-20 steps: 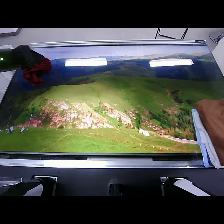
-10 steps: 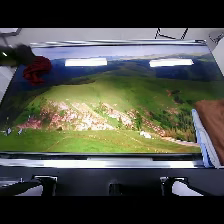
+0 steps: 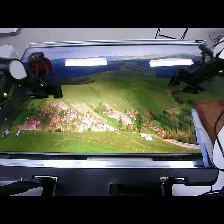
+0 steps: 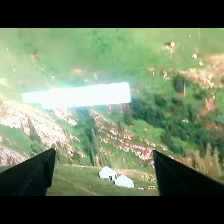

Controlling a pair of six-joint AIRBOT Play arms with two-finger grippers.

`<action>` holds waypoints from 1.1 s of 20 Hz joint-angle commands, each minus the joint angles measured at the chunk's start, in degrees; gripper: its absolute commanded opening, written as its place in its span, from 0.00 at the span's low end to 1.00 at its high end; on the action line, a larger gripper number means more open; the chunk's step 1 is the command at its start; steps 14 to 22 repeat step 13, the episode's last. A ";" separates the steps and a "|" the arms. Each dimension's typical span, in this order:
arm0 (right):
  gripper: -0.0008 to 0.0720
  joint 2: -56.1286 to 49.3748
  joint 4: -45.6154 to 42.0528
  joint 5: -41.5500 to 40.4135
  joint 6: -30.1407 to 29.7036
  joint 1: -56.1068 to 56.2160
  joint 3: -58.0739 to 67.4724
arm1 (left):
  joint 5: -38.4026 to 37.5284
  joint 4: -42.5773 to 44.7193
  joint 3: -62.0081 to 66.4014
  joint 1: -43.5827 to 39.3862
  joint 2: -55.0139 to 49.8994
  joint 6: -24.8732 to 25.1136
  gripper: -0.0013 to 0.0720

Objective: Fold the clothes and pants, and hang the long-sleeved shirts on hangers.

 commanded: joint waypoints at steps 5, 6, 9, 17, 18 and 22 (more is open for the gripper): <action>0.95 -0.79 -0.66 1.42 0.17 0.87 0.09 | 2.51 1.22 -3.50 -1.18 -2.01 0.17 0.97; 0.95 -0.79 -0.66 1.42 0.17 0.87 0.09 | 2.51 1.22 -3.50 -1.18 -2.14 0.17 0.98; 0.95 -0.79 -0.66 1.42 0.17 0.87 0.09 | 2.51 1.22 -3.50 -1.18 -2.19 0.17 0.97; 0.95 -0.79 -0.66 1.42 0.17 0.87 0.09 | 2.51 1.22 -3.50 -1.18 -2.19 0.17 0.97; 0.95 -0.79 -0.66 1.42 0.17 0.87 0.09 | 2.51 1.22 -3.50 -1.18 -2.19 0.17 0.97; 0.95 -0.79 -0.66 1.42 0.17 0.87 0.09 | 2.51 1.22 -3.50 -1.18 -2.19 0.17 0.97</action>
